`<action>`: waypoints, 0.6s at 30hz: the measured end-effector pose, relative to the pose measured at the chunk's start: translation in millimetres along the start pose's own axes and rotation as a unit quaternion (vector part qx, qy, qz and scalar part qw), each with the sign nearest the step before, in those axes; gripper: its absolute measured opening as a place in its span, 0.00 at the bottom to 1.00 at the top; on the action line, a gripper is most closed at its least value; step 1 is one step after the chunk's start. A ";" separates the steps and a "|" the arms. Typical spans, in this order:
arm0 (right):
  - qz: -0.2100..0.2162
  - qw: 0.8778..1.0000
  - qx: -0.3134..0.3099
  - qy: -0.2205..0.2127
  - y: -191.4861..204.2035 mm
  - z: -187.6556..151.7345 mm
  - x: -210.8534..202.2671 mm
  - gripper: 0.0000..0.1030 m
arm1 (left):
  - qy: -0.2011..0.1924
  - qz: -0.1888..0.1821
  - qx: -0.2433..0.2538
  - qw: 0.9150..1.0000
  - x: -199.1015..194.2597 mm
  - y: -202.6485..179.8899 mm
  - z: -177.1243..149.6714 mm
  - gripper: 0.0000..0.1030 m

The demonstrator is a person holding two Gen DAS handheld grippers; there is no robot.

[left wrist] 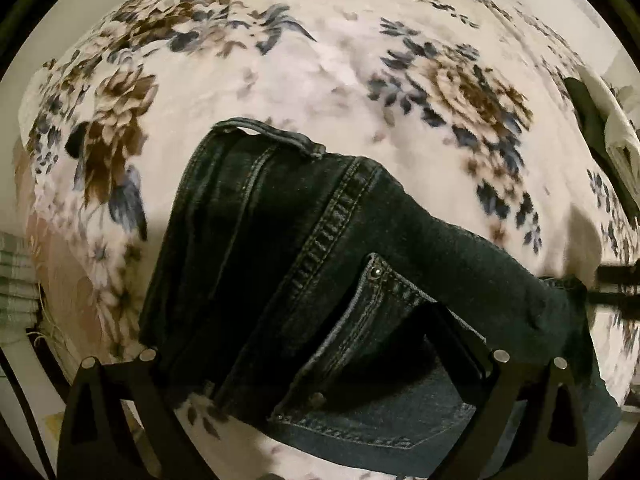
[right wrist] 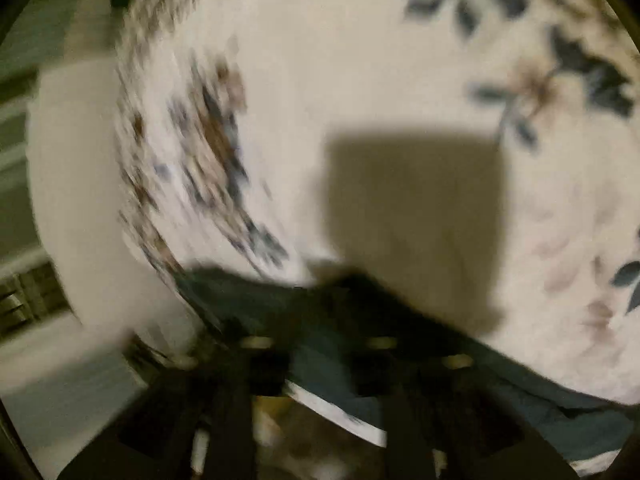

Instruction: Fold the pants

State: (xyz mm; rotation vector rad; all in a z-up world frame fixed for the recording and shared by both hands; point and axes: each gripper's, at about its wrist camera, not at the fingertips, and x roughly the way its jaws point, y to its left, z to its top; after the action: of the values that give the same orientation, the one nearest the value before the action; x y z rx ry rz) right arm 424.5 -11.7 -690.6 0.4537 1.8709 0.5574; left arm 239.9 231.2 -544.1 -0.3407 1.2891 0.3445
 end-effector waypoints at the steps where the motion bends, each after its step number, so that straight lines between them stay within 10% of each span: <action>1: -0.017 1.000 0.000 0.013 -0.9 -0.7 11.5 0.50 | 0.001 0.002 0.001 1.000 1.2 0.4 -0.2 1.00; 3: -0.048 0.999 -0.007 0.006 -1.0 -0.2 26.3 0.50 | 0.002 0.004 0.002 1.000 3.8 1.5 -0.9 1.00; 8: -0.103 0.991 -0.028 -0.080 18.5 2.1 6.2 0.02 | 0.006 0.014 0.017 1.000 8.1 -2.4 -4.1 1.00; 13: -0.036 0.995 -0.024 -0.092 5.6 -16.9 -32.2 0.02 | -0.007 0.017 0.028 0.999 -15.4 -18.8 -11.5 0.99; 15: -0.023 0.992 -0.018 -0.126 -12.4 -47.5 -53.8 0.16 | -0.025 0.006 0.049 0.998 -36.3 -38.6 -20.0 0.99; 17: -0.003 0.984 0.021 -0.177 -45.7 -89.1 -76.3 0.68 | -0.035 0.000 0.081 0.996 -54.7 -64.0 -31.2 0.99; 18: 0.005 0.979 0.047 -0.199 -68.6 -108.4 -84.4 0.72 | -0.032 -0.013 0.102 0.994 -63.3 -83.1 -39.4 0.99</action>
State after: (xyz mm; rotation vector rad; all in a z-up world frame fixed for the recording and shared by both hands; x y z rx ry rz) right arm 348.9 -132.2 -632.4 0.5907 1.5139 0.3540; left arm 226.4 135.6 -487.9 -0.1708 1.2431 0.1982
